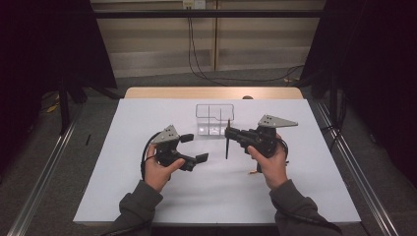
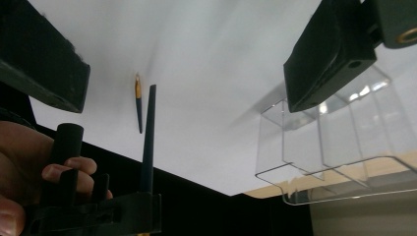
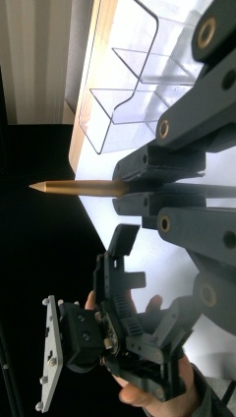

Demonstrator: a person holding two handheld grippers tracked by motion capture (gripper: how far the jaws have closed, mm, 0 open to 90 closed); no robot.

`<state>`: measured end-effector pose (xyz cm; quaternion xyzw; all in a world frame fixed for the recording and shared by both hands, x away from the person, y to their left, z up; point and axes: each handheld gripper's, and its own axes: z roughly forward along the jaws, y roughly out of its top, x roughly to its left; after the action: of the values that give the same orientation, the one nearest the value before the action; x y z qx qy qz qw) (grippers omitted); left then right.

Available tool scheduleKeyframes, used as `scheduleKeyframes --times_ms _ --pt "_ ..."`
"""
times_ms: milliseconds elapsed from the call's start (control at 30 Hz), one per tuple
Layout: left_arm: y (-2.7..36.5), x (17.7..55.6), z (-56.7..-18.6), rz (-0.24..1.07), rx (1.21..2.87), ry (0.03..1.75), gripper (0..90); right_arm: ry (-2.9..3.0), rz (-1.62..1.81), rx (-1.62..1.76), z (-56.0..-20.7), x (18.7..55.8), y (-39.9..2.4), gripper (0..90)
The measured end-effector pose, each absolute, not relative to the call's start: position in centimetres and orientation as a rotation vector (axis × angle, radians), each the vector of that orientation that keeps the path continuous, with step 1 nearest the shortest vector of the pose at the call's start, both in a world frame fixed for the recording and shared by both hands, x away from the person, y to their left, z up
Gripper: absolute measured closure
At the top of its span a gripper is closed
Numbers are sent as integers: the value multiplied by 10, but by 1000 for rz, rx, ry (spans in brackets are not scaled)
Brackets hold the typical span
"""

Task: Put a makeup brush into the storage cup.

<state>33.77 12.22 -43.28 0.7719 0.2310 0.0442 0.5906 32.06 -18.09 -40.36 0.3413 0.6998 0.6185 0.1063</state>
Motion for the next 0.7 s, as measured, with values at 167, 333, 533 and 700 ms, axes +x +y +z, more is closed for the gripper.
scheduleKeyframes --times_ms 167,333,533,700 --pt "136 335 -432 107 1825 525 5 2053 1825 1003 -404 321 -183 832" --pt "148 334 -432 103 1832 546 5 2047 1822 1000 -403 321 -184 832" --pt "160 332 -432 102 1823 564 10 2047 1815 995 -402 323 -184 832" --pt "169 329 -430 119 1831 555 16 2043 1813 987 -401 324 -184 832"
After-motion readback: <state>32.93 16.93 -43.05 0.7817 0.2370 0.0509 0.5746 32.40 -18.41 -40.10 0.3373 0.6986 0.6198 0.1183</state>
